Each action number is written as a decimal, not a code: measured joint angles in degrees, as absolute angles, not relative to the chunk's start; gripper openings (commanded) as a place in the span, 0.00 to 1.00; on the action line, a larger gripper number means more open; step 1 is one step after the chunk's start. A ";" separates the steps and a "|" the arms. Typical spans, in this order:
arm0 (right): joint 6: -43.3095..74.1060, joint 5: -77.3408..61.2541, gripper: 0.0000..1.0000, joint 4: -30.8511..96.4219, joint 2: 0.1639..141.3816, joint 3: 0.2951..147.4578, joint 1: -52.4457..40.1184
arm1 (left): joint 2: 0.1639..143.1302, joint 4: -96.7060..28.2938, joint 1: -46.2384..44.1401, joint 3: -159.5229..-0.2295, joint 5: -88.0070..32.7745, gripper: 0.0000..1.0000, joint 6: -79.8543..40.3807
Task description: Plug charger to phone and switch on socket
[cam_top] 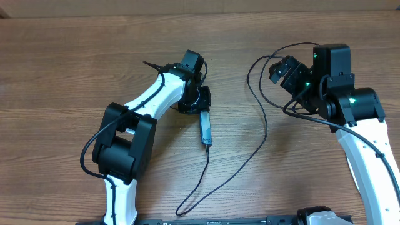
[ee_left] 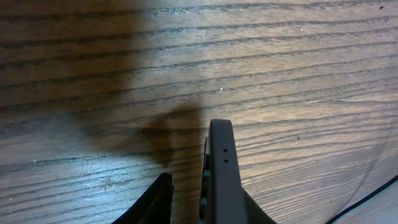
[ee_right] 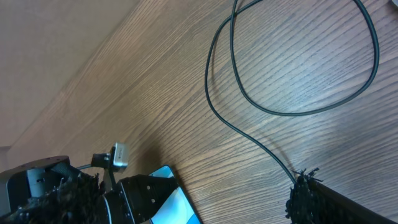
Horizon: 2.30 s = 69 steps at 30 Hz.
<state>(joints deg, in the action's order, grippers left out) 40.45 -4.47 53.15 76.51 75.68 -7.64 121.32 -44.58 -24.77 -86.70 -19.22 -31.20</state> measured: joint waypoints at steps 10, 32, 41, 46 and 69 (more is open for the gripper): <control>40.45 -4.49 1.00 53.17 76.51 75.68 -7.64 | 121.32 -44.58 -24.77 -86.70 -19.22 0.27 -31.20; 40.45 -4.47 1.00 53.19 76.51 75.68 -7.64 | 121.32 -44.66 -24.77 -86.70 -19.25 0.35 -31.20; 40.45 -4.47 1.00 53.17 76.51 75.68 -7.64 | 121.32 -44.73 -24.77 -86.70 -19.25 0.45 -31.38; 40.45 -4.49 1.00 53.19 76.51 75.68 -7.64 | 121.32 -44.75 -24.77 -86.70 -19.25 0.47 -31.40; 40.45 -4.49 1.00 53.17 76.51 75.68 -7.64 | 121.32 -49.82 -23.57 -87.11 -19.25 0.92 -30.04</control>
<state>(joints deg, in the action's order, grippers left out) 40.45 -4.49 53.17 76.51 75.68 -7.64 121.32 -49.82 -23.57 -87.11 -19.25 -30.04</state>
